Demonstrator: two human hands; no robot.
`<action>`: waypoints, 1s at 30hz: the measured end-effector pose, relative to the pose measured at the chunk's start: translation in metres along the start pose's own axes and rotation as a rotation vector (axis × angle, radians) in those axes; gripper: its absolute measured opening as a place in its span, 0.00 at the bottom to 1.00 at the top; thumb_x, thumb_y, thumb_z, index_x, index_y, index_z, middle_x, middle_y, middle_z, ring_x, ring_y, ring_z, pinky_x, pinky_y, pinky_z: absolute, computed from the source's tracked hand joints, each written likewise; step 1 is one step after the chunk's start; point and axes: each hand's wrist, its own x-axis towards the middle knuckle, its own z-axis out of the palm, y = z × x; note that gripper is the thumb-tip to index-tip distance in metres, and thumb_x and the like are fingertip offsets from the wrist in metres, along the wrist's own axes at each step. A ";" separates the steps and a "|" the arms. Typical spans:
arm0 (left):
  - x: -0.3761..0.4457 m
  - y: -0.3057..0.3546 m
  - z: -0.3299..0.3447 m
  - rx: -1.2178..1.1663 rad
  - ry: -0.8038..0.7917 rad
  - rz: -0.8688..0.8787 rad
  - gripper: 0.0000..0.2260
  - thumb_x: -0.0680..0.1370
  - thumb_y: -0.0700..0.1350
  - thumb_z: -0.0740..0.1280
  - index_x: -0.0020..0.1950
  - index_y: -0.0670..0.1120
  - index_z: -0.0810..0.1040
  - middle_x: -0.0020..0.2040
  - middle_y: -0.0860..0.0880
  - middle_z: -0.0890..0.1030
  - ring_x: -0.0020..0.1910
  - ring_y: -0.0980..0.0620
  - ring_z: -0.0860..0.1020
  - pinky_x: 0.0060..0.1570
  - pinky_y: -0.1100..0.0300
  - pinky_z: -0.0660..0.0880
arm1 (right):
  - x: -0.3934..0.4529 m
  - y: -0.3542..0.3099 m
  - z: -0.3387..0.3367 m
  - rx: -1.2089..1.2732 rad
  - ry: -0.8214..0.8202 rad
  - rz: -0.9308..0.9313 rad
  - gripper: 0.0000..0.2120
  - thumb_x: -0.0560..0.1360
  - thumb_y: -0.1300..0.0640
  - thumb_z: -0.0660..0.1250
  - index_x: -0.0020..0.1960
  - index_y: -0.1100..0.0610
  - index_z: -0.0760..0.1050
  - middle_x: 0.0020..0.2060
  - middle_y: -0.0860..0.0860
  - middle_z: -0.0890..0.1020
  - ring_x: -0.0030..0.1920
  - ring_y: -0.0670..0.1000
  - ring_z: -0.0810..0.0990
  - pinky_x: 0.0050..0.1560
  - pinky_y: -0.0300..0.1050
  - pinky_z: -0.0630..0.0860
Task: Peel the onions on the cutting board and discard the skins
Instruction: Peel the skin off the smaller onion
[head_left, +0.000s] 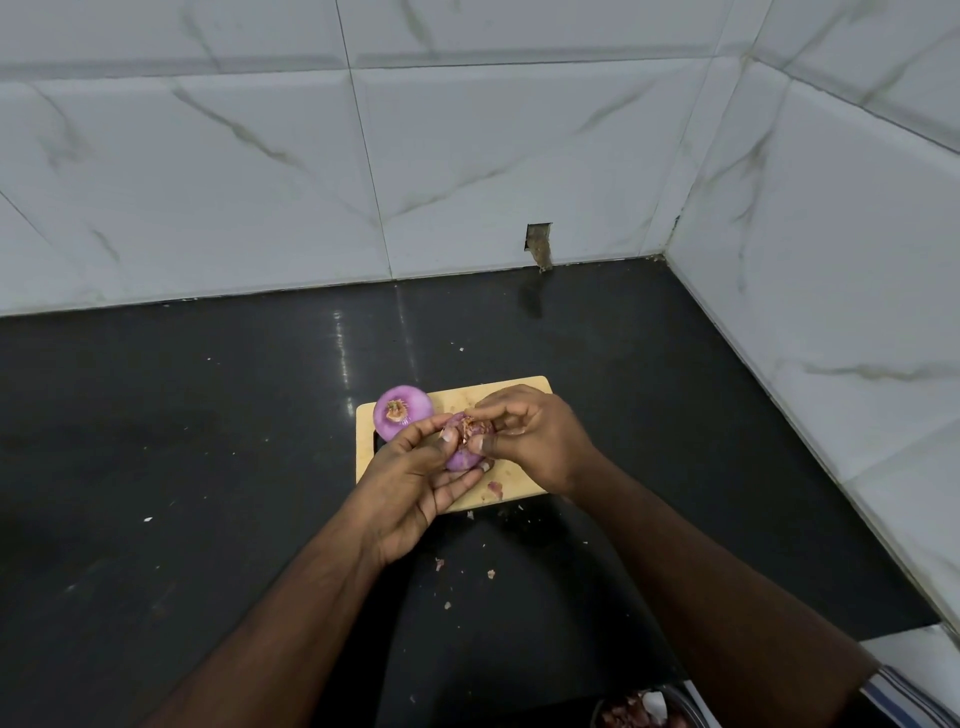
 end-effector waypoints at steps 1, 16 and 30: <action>-0.001 0.001 0.000 0.003 -0.002 -0.002 0.14 0.81 0.35 0.65 0.67 0.39 0.75 0.55 0.37 0.85 0.48 0.42 0.86 0.48 0.52 0.84 | -0.001 0.001 0.000 0.072 0.016 0.026 0.10 0.69 0.71 0.75 0.50 0.66 0.82 0.50 0.56 0.82 0.48 0.52 0.84 0.50 0.45 0.82; 0.001 -0.003 -0.007 0.032 0.028 -0.017 0.15 0.82 0.37 0.64 0.67 0.45 0.77 0.59 0.36 0.84 0.53 0.37 0.85 0.51 0.49 0.84 | 0.003 -0.004 -0.009 -0.052 -0.064 0.143 0.11 0.79 0.65 0.65 0.60 0.59 0.80 0.50 0.52 0.84 0.44 0.45 0.83 0.39 0.35 0.81; 0.006 -0.009 -0.012 0.053 -0.008 0.046 0.22 0.79 0.28 0.62 0.69 0.47 0.75 0.61 0.38 0.82 0.61 0.36 0.81 0.65 0.39 0.75 | -0.001 0.005 0.007 0.053 0.084 0.131 0.07 0.72 0.57 0.76 0.50 0.51 0.83 0.43 0.50 0.86 0.42 0.52 0.86 0.47 0.54 0.84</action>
